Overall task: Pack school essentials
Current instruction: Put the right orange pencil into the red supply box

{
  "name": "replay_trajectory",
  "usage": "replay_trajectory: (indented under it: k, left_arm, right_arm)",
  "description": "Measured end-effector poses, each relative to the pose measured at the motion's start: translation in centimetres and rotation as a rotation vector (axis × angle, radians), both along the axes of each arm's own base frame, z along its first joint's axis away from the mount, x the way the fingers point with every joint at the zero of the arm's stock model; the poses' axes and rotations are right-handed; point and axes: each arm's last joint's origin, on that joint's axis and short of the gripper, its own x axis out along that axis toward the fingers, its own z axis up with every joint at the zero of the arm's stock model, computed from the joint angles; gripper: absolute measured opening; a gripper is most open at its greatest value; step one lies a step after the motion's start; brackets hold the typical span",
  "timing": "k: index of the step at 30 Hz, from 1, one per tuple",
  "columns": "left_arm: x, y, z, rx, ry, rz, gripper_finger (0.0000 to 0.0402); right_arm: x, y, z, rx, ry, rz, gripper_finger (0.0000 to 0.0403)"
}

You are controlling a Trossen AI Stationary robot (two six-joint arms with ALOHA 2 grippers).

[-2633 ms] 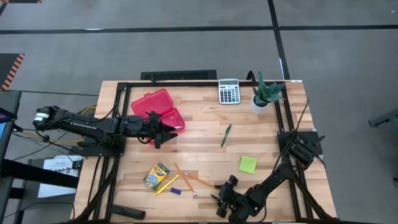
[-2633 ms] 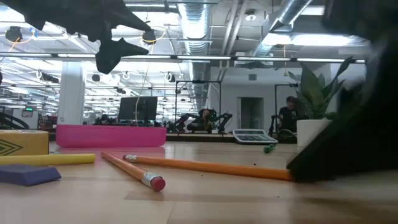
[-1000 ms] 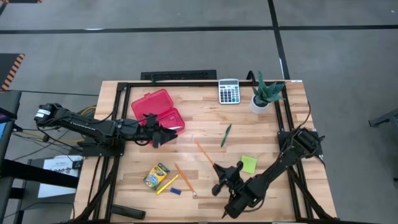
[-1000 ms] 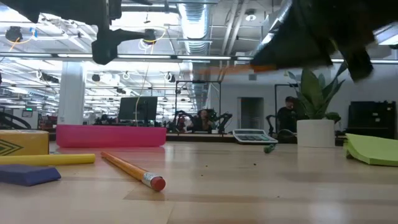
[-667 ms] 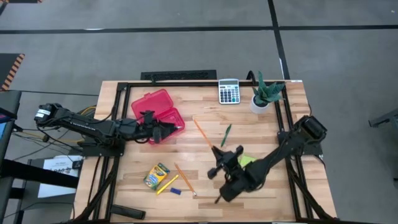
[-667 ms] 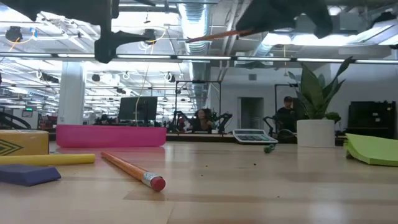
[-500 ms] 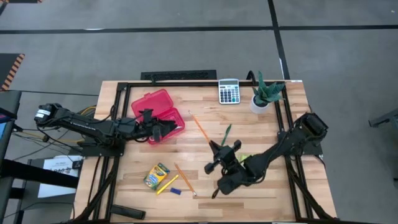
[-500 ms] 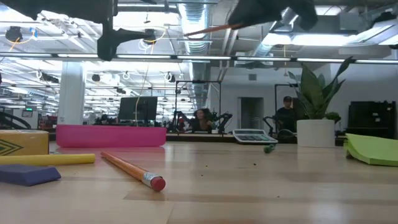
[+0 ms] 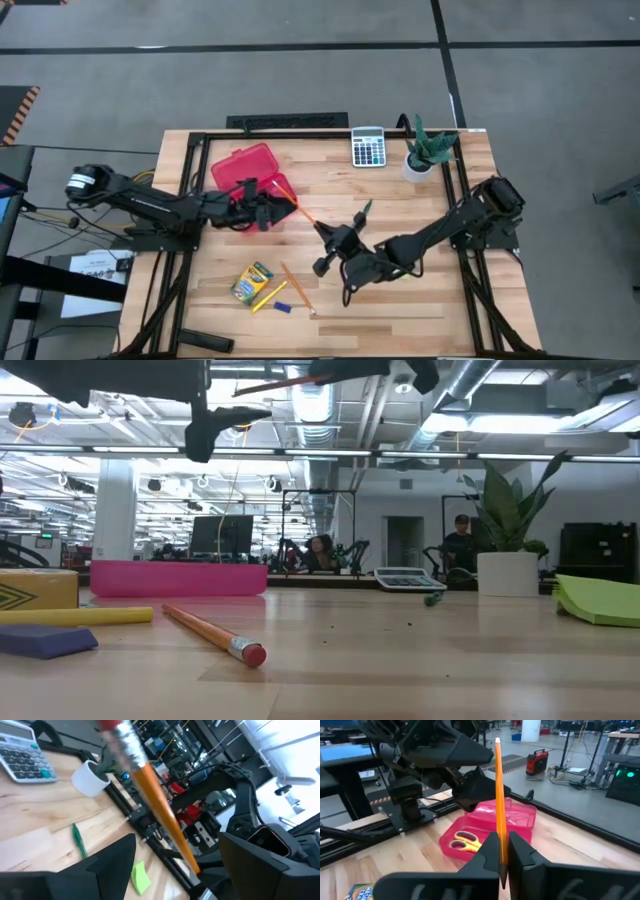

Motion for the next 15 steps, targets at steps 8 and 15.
replay_trajectory:
  k: [8,15]
  left_arm:
    - [0.4,0.0,-0.6,-0.023,0.021,0.004,0.0176]
    - [0.4,0.1,-0.4,-0.027,-0.006,0.054,0.0077]
  right_arm:
    - [0.2,-0.5,-0.1,0.004,0.009,0.007,0.0013]
    - [0.5,-1.2,-0.1,0.007,0.014,-0.001,0.0013]
